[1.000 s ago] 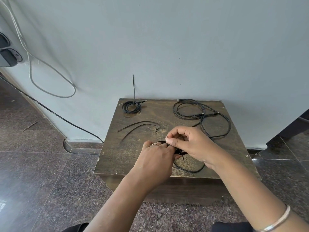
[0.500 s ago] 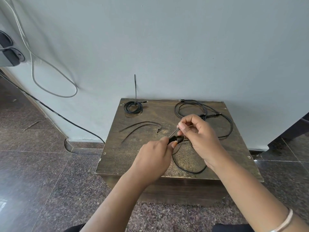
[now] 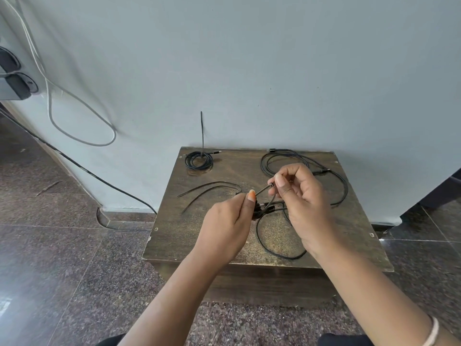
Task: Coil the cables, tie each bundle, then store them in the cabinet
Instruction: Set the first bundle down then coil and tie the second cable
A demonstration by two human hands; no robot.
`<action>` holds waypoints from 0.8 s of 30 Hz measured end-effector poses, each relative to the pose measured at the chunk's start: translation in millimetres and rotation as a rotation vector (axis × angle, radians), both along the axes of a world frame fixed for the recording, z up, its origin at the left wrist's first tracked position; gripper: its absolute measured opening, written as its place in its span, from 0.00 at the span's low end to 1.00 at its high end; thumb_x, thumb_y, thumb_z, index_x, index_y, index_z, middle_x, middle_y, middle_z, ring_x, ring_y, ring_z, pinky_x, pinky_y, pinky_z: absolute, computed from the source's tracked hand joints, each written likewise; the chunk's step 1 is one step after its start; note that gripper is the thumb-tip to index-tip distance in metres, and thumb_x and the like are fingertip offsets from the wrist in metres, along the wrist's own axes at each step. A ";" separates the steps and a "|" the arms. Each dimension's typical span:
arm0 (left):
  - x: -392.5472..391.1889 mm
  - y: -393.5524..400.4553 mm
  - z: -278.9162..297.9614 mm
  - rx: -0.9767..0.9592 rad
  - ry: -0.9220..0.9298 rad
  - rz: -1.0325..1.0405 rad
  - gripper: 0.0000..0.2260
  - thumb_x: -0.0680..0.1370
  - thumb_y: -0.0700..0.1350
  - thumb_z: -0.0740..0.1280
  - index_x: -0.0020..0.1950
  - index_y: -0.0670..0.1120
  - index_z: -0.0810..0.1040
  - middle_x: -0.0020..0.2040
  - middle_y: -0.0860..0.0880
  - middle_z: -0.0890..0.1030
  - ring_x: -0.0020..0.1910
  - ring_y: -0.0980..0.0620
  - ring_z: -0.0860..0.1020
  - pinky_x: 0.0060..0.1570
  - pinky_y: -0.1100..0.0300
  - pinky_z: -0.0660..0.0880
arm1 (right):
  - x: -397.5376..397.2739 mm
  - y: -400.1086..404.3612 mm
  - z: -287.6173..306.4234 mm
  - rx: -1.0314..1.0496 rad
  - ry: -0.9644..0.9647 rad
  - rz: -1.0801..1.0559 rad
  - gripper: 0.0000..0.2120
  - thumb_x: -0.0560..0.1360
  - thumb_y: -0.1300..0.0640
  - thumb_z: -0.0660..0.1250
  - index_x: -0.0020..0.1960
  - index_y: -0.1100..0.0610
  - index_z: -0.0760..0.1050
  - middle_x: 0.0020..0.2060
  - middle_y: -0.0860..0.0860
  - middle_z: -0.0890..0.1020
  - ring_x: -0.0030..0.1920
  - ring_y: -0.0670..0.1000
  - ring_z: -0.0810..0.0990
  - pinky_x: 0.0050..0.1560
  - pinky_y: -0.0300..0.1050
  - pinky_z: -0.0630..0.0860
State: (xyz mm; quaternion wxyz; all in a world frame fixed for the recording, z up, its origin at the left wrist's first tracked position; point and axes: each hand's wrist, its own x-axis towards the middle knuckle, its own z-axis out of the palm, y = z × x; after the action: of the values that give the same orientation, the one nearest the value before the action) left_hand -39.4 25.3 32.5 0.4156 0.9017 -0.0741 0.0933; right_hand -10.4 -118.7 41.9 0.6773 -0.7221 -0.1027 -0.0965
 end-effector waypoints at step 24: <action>-2.8 7.8 -4.4 -0.021 0.642 -0.475 0.20 0.83 0.49 0.53 0.44 0.35 0.72 0.26 0.53 0.67 0.22 0.59 0.64 0.28 0.63 0.62 | 12.3 -16.3 0.1 0.285 0.397 -0.290 0.14 0.74 0.70 0.62 0.36 0.55 0.74 0.33 0.48 0.80 0.38 0.46 0.76 0.48 0.43 0.71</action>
State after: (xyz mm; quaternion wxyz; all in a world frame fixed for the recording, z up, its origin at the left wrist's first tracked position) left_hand -42.3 33.1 28.1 0.4370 0.8384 -0.1459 -0.2913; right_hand 1.9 -135.0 42.0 0.7580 -0.6314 0.1510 -0.0628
